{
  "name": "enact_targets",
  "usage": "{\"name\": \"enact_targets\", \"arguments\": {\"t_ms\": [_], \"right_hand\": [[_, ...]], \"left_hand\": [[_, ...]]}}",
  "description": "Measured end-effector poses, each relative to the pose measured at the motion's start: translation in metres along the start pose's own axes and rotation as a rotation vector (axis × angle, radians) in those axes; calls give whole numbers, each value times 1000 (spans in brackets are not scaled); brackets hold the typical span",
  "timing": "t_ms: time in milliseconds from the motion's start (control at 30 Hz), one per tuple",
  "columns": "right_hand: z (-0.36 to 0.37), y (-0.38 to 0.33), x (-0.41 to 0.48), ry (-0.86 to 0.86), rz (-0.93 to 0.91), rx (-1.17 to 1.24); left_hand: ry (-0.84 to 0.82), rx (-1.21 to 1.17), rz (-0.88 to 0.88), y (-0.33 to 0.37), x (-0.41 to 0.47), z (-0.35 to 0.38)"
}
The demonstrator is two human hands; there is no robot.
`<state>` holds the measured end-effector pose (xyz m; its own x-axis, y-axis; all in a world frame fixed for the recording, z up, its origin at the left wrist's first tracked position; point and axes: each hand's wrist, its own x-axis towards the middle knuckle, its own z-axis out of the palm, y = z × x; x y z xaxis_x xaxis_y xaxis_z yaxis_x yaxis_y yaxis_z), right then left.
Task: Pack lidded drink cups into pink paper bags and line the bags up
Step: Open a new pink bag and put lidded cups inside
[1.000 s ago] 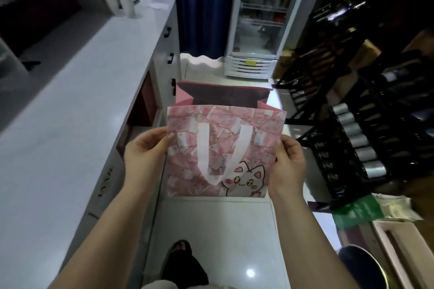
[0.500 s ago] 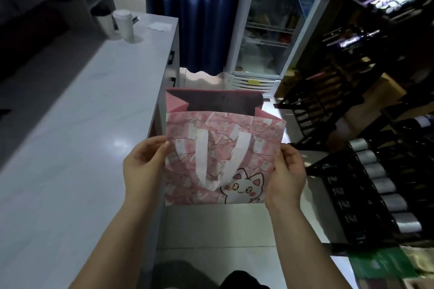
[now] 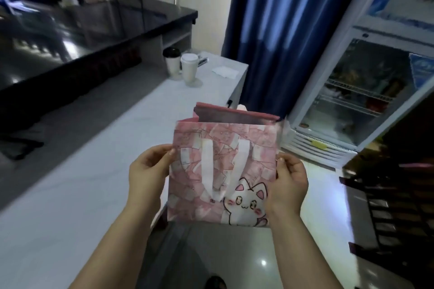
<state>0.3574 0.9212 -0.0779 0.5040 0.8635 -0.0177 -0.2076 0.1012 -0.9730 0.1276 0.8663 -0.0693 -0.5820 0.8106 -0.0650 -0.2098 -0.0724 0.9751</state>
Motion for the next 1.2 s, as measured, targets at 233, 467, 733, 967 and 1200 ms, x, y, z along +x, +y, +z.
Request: {"name": "enact_targets", "arguments": {"t_ms": [233, 467, 733, 967, 1200], "right_hand": [[109, -33, 120, -261, 25, 52], [224, -3, 156, -476, 54, 92], [337, 60, 154, -699, -97, -200], [414, 81, 180, -785, -31, -107], [449, 117, 215, -1099, 84, -35]], "left_hand": [[184, -74, 153, 44, 89, 78], [418, -48, 220, 49, 157, 71], [673, -11, 299, 9, 237, 20], [798, 77, 391, -8, 295, 14], [889, 149, 365, -50, 311, 54]]}}
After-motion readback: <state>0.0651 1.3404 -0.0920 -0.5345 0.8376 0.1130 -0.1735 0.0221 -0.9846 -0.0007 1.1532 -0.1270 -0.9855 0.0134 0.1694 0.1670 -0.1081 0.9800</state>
